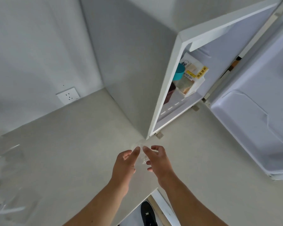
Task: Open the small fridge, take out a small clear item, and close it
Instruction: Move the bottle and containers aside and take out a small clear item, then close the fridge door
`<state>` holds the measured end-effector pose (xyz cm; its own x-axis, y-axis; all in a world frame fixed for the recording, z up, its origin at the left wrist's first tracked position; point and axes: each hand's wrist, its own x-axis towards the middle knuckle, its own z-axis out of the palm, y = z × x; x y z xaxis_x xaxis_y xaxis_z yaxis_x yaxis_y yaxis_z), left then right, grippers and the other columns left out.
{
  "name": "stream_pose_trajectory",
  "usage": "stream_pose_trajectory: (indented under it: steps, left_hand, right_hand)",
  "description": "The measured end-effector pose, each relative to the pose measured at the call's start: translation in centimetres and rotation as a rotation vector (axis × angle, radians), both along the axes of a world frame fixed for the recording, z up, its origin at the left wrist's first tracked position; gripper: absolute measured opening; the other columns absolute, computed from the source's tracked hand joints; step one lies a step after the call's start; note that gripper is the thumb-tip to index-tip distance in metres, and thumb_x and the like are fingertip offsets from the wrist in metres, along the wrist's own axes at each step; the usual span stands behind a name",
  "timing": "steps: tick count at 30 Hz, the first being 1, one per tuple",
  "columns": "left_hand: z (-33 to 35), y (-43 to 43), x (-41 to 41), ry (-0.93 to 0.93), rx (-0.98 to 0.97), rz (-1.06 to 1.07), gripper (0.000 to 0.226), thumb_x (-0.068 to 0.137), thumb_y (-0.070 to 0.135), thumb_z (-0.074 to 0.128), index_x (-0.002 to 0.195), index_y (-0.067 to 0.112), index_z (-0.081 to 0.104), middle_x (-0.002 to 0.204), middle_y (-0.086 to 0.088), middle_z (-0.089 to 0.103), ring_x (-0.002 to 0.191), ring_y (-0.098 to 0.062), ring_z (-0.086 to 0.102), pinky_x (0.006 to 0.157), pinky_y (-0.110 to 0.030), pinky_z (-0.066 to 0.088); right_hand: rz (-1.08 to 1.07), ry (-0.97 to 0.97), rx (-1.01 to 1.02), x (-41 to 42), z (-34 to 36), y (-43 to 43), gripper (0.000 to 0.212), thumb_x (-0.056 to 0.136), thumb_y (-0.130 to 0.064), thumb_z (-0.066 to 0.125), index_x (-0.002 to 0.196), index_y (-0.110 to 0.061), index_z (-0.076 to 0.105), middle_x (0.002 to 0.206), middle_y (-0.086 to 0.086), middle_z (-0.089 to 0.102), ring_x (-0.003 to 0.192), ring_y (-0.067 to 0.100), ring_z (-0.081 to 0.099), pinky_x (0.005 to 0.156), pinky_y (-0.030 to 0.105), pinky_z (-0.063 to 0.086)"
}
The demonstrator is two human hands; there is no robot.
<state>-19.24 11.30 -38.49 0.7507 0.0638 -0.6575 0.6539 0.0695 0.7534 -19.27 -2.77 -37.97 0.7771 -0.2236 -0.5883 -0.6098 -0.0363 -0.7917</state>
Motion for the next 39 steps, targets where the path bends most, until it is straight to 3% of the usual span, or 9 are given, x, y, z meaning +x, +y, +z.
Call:
stream_pose_trajectory:
  steps: [5,8,12,14,18,24,29,34,39]
  left_hand:
    - [-0.5,2.6,1.8,-0.021,0.029,0.041,0.077,0.079,0.072,0.073,0.135,0.021,0.058,0.131,0.000,0.063,0.114,-0.014,0.063,0.091,-0.038,0.055]
    - [-0.8,3.5,3.2,-0.020,0.063,0.048,0.075,0.075,0.076,0.071,0.130,0.026,0.061,0.129,0.004,0.063,0.115,-0.014,0.063,0.103,-0.046,0.053]
    - [-1.4,4.0,5.1,-0.054,0.113,0.008,0.031,0.074,0.075,0.065,0.078,0.046,0.072,0.086,0.026,0.073,0.091,-0.006,0.066,0.104,-0.053,0.052]
    - [-1.5,4.0,5.7,-0.069,0.125,-0.024,0.020,0.079,0.071,0.062,0.070,0.056,0.072,0.074,0.031,0.071,0.075,0.003,0.068,0.100,-0.050,0.052]
    - [-1.6,3.8,6.3,-0.066,0.125,-0.028,0.014,0.078,0.070,0.062,0.075,0.061,0.072,0.082,0.031,0.072,0.088,-0.001,0.069,0.102,-0.046,0.053]
    - [-1.3,3.8,6.4,-0.038,0.169,-0.025,0.031,0.087,0.067,0.065,0.095,0.038,0.072,0.104,0.005,0.073,0.109,-0.018,0.067,0.103,-0.046,0.052]
    - [0.1,3.8,5.8,-0.110,0.313,-0.003,0.063,0.085,0.067,0.069,0.130,0.022,0.063,0.124,0.008,0.064,0.122,-0.019,0.062,0.099,-0.037,0.047]
    - [3.6,2.2,4.3,-0.250,0.359,-0.251,0.032,0.087,0.064,0.065,0.097,0.034,0.067,0.097,0.018,0.071,0.100,-0.001,0.067,0.076,-0.022,0.046]
    - [9.8,-2.8,3.4,-0.440,0.345,-0.499,0.019,0.093,0.057,0.059,0.096,0.042,0.070,0.097,0.023,0.073,0.097,0.004,0.067,0.076,-0.019,0.046]
  right_hand:
    - [0.030,0.002,0.030,2.1,-0.9,2.9,0.059,0.062,-0.075,0.067,0.108,-0.040,0.053,0.103,-0.010,0.069,0.086,0.016,0.072,0.073,0.035,0.062]
    - [0.030,0.012,0.030,3.5,-1.5,4.2,0.067,0.064,-0.074,0.068,0.116,-0.036,0.052,0.110,-0.010,0.067,0.087,0.017,0.072,0.074,0.036,0.062]
    - [0.015,0.023,0.014,5.1,-2.3,5.1,0.076,0.061,-0.076,0.068,0.122,-0.034,0.052,0.116,-0.007,0.066,0.095,0.018,0.071,0.085,0.042,0.062]
    - [0.012,0.025,0.000,5.6,-2.7,5.3,0.078,0.059,-0.077,0.068,0.122,-0.034,0.053,0.118,-0.006,0.066,0.101,0.019,0.070,0.093,0.049,0.060]
    - [0.004,0.031,-0.022,6.1,-3.1,5.4,0.080,0.059,-0.077,0.069,0.124,-0.032,0.053,0.119,-0.005,0.067,0.101,0.017,0.070,0.093,0.048,0.061]
    - [0.004,0.032,-0.063,6.1,-2.9,5.2,0.063,0.073,-0.073,0.071,0.122,-0.037,0.052,0.119,-0.012,0.061,0.104,0.015,0.069,0.093,0.044,0.060]
    - [0.027,0.013,-0.139,5.1,-1.4,4.3,0.073,0.083,-0.069,0.069,0.142,-0.030,0.051,0.131,-0.012,0.053,0.121,0.020,0.063,0.101,0.047,0.056]
    - [0.016,-0.084,-0.295,2.7,2.9,1.2,0.056,0.086,-0.071,0.064,0.123,-0.030,0.065,0.118,-0.015,0.067,0.107,0.008,0.065,0.079,0.024,0.051]
    - [-0.060,-0.213,-0.451,0.5,9.6,-3.0,0.037,0.087,-0.068,0.062,0.111,-0.040,0.064,0.113,-0.021,0.068,0.108,0.001,0.063,0.084,0.023,0.048]
